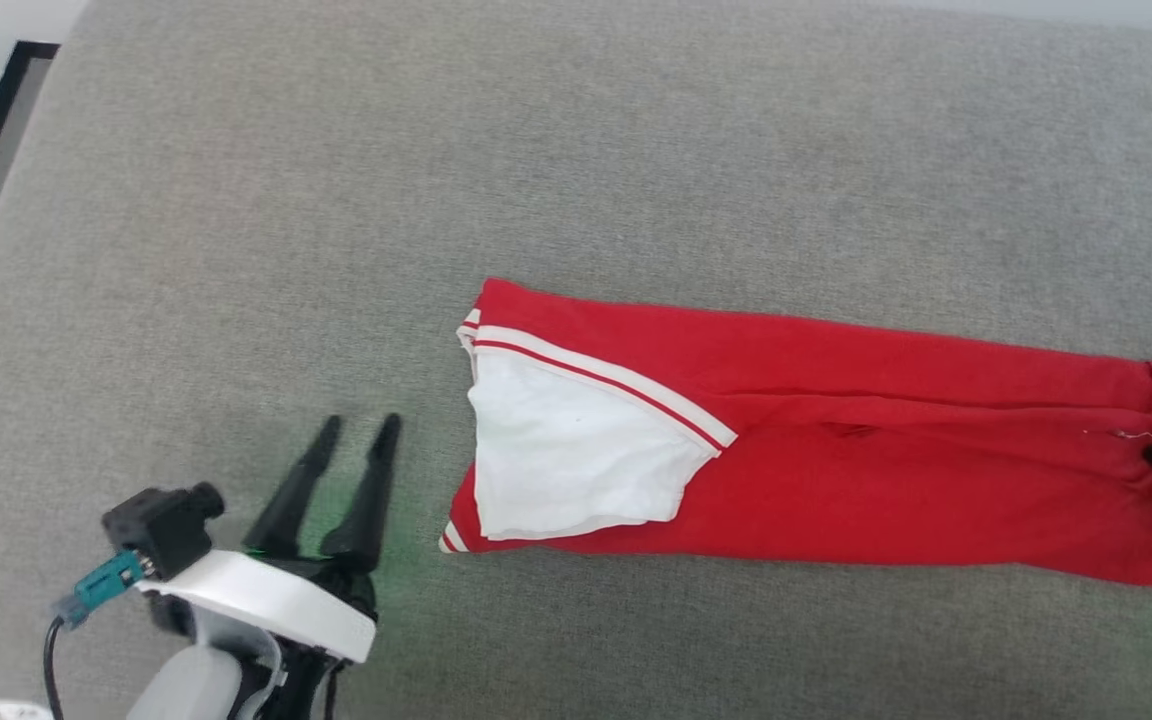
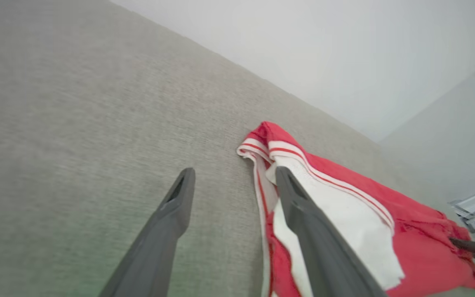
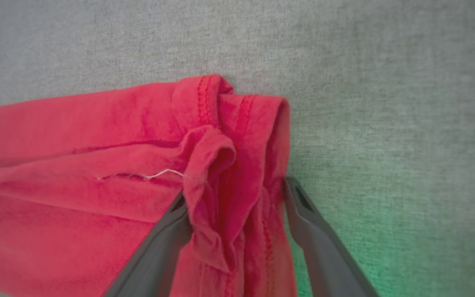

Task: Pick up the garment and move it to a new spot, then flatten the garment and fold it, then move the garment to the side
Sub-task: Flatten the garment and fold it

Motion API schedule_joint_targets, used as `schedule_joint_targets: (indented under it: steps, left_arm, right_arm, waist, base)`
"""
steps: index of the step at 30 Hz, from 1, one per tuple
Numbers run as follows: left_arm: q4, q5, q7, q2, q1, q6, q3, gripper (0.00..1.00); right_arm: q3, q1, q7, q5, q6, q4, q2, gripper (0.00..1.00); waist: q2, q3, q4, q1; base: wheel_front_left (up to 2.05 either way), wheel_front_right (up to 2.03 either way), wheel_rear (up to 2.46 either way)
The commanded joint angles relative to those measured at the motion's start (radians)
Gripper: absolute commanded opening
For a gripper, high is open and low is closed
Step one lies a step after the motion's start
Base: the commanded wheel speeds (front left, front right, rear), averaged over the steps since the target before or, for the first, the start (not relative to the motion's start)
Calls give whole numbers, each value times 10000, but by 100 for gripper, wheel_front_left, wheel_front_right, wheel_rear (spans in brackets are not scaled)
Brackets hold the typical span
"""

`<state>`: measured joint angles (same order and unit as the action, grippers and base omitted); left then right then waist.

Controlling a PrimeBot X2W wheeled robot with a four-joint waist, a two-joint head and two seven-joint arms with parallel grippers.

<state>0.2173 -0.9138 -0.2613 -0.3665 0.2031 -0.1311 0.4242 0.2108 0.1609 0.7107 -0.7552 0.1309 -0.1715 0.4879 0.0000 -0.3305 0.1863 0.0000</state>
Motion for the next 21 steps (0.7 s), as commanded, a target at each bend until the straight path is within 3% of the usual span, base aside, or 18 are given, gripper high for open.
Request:
schedule_joint_targets:
  steps: [1,9,16,17,20,21]
  left_arm:
    - [54,427,-49,167,-84,18,-262,100]
    - [36,4251,-48,1179,-517,16,-2295,100]
    - [-603,6513,-49,1873,-860,16,-3035,100]
    - [-615,6646,-49,1975,-891,16,-3068,100]
    - [-721,6939,-49,2065,-892,16,-3150,100]
    - [-753,6993,-49,2110,-909,16,-3160,100]
  right_arm:
    - [-214,8,131,74,-3,-301,-181,100]
    - [-624,341,293,114,-2,-773,-294,100]
    - [-979,429,549,203,0,-1114,-406,100]
    - [-1025,434,578,213,0,-1129,-422,95]
    - [-1104,418,697,175,6,-1171,-425,26]
    - [-1103,409,718,156,6,-1189,-410,8]
  waist:
    - [0,41,54,0]
    - [0,85,109,0]
    - [0,100,91,0]
    - [0,100,93,0]
    - [0,110,95,0]
    - [0,114,97,0]
  base:
    - [0,0,0]
    - [0,0,0]
    - [0,0,0]
    - [0,0,0]
    - [0,0,0]
    - [0,0,0]
